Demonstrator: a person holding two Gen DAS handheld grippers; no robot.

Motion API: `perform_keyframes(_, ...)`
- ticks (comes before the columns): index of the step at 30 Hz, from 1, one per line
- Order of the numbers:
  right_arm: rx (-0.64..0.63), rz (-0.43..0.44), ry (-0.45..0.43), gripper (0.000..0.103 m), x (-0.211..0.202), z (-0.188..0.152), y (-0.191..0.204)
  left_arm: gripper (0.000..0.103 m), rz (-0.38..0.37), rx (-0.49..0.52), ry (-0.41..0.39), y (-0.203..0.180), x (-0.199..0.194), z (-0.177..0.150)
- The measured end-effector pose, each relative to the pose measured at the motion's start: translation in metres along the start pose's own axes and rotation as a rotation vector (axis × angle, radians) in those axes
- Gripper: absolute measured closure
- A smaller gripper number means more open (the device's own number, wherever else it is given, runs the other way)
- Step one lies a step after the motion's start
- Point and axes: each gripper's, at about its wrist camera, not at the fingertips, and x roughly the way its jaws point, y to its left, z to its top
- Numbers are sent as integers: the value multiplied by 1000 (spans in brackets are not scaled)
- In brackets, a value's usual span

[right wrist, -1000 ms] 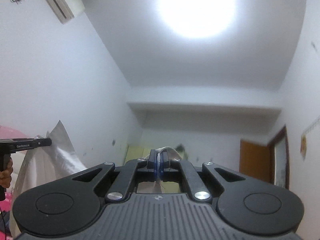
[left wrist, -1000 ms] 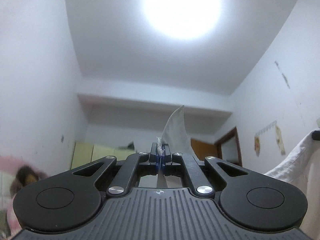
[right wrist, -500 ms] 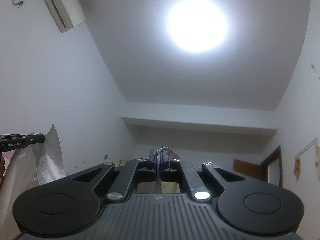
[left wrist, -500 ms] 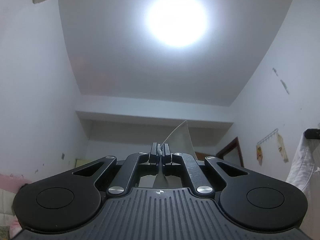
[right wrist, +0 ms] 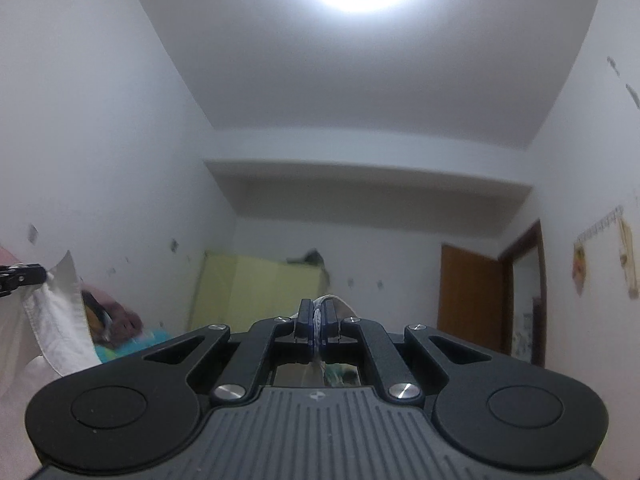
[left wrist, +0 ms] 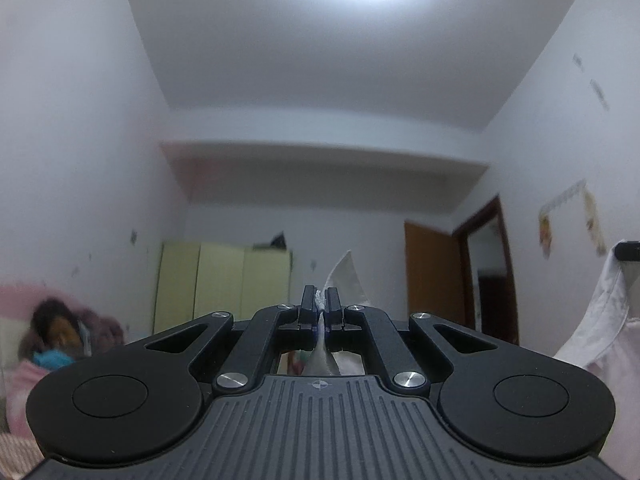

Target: Fold clothes

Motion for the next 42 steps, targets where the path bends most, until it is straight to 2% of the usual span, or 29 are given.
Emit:
perform_keyframes(5, -8, -28, 109, 100, 70, -70, -6, 102, 19, 14, 120, 11, 40, -68)
perform_keyframes(9, -6, -45, 218, 100, 123, -143, -4, 102, 47, 33, 254, 24, 56, -125)
perform_keyframes(12, -17, -55, 316, 100, 153, -206, 6, 102, 53, 61, 383, 21, 85, -182)
perform_keyframes(18, -37, -54, 561, 100, 197, -337, 30, 102, 53, 93, 668, 16, 129, -302)
perform_keyframes(20, -39, -54, 652, 100, 211, -387, 35, 102, 47, 99, 738, 13, 137, -333)
perform_keyframes(25, 25, -77, 827, 100, 224, -475, 29, 100, 29, 92, 906, 10, 155, -408)
perform_keyframes(27, 92, -96, 902, 99, 232, -500, 16, 96, 13, 65, 1006, 12, 165, -430)
perform_keyframes(29, 198, -118, 1012, 97, 232, -526, 0, 87, 9, 40, 1041, 16, 165, -439)
perform_keyframes(30, 252, -129, 1066, 88, 232, -539, -8, 83, 7, 27, 1059, 19, 165, -443)
perform_keyframes(31, 311, -136, 1102, 85, 232, -549, -16, 79, 5, 7, 1074, 22, 165, -446)
perform_keyframes(32, 379, -139, 1102, 83, 229, -550, -25, 65, 3, -53, 1081, 28, 166, -441)
perform_keyframes(33, 450, -148, 1092, 72, 225, -548, -35, 54, 3, -109, 1083, 34, 165, -435)
perform_keyframes(34, 513, -161, 1089, 62, 221, -544, -45, 52, 11, -147, 1067, 40, 163, -425)
perform_keyframes(35, 563, -170, 1084, 47, 217, -540, -53, 50, 20, -184, 1052, 46, 160, -415)
perform_keyframes(36, 602, -179, 1077, 39, 213, -534, -62, 48, 29, -217, 1037, 51, 157, -406)
perform_keyframes(38, 634, -204, 1060, 36, 205, -514, -77, 46, 47, -235, 1018, 54, 153, -384)
perform_keyframes(42, 744, -197, 1040, 36, 182, -474, -108, 46, 19, -285, 969, 60, 129, -320)
